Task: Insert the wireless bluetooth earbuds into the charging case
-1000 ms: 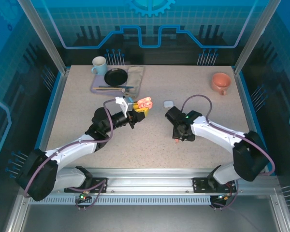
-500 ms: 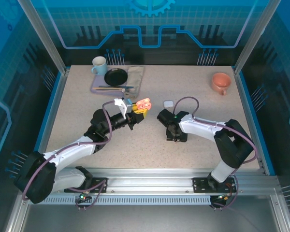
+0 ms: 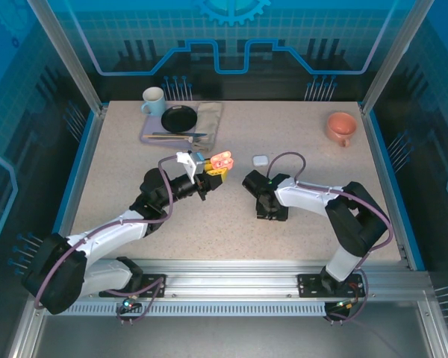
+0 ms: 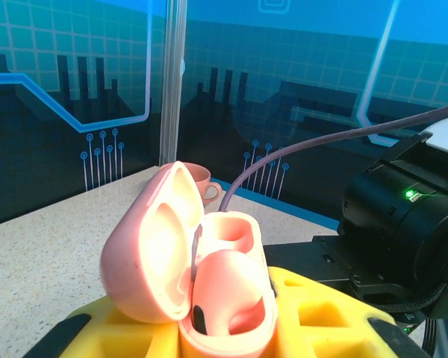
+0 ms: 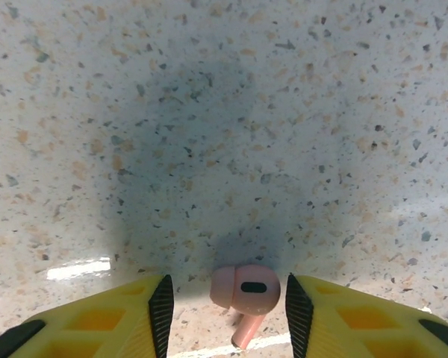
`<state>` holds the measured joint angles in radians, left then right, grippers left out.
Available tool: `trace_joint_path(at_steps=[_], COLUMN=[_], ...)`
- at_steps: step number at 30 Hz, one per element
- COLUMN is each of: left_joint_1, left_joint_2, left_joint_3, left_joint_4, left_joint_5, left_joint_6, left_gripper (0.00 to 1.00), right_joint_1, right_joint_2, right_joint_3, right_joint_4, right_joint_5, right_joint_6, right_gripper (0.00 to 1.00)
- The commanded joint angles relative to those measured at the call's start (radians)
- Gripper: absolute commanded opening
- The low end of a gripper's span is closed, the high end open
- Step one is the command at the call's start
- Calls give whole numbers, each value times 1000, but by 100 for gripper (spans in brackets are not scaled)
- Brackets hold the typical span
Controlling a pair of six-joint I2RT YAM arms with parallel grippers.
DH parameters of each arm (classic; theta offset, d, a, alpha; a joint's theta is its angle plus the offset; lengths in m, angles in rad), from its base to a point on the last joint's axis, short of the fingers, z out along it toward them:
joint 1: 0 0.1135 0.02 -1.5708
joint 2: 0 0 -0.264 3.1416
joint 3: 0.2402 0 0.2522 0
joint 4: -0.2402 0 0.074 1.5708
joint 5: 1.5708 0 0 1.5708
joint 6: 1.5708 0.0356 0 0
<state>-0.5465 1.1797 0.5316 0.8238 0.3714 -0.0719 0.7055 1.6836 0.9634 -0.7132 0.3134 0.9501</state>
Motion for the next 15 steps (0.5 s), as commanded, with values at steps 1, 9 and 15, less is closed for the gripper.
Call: trace_joint_path(at_steps=[1,9,15], left_joint_1=[-5,-6,-5], left_joint_2=[-1,12,15], left_joint_3=[2,14,21], left_joint_4=[16,11,7], left_joint_5=[-12,-6,-6], left_joint_6=[24,22,23], left_gripper=[0,0,0], right_joint_1=[-17,-37,-57], right_joint_2=[3,3,11], right_joint_3=[-27,-51,-43], right_joint_4=[7,37,37], right_joint_5=[0,-4,-2], right_joint_6=[-1,-21,-45], right_gripper=[46,43,42])
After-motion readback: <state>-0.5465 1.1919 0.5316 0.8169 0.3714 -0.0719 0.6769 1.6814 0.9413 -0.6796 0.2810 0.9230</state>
